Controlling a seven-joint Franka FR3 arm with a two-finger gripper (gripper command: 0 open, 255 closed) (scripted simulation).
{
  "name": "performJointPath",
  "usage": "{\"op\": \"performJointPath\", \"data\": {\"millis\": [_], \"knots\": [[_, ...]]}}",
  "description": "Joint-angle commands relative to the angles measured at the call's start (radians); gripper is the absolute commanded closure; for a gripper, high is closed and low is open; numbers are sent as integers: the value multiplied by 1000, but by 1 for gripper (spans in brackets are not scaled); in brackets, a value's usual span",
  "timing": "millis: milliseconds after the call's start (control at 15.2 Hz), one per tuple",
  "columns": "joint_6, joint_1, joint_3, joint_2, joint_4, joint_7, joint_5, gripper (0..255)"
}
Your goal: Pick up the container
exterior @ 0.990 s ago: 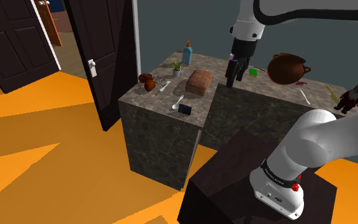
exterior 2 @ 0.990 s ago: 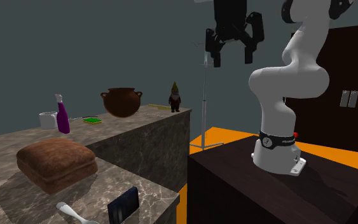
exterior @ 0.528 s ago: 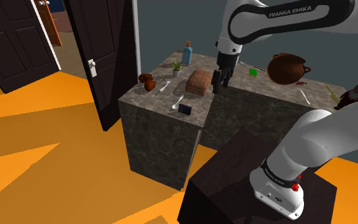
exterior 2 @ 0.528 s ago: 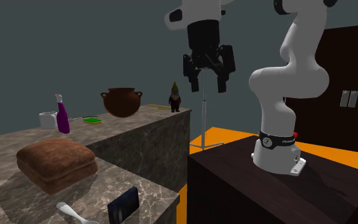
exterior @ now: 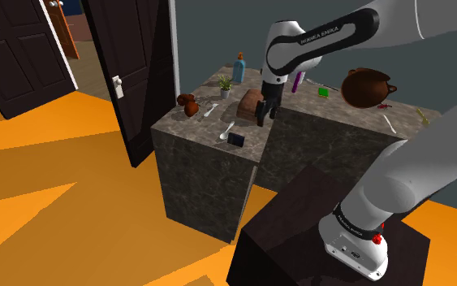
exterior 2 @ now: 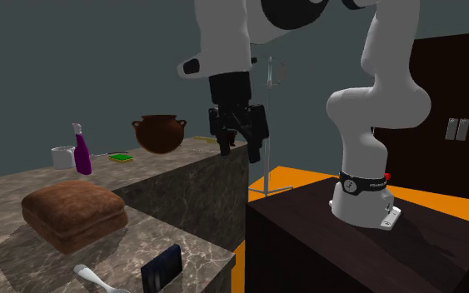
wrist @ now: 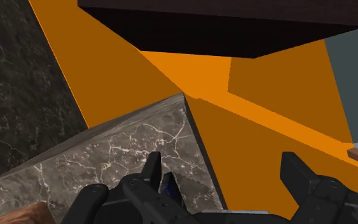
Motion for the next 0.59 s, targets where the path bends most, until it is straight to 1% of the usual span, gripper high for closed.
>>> {"op": "performJointPath", "data": {"millis": [0, 264, 528], "knots": [[60, -4, -11, 87, 27, -20, 5, 0], [144, -11, -24, 246, 95, -54, 23, 0], [209, -22, -31, 405, 185, -89, 48, 0]]}}
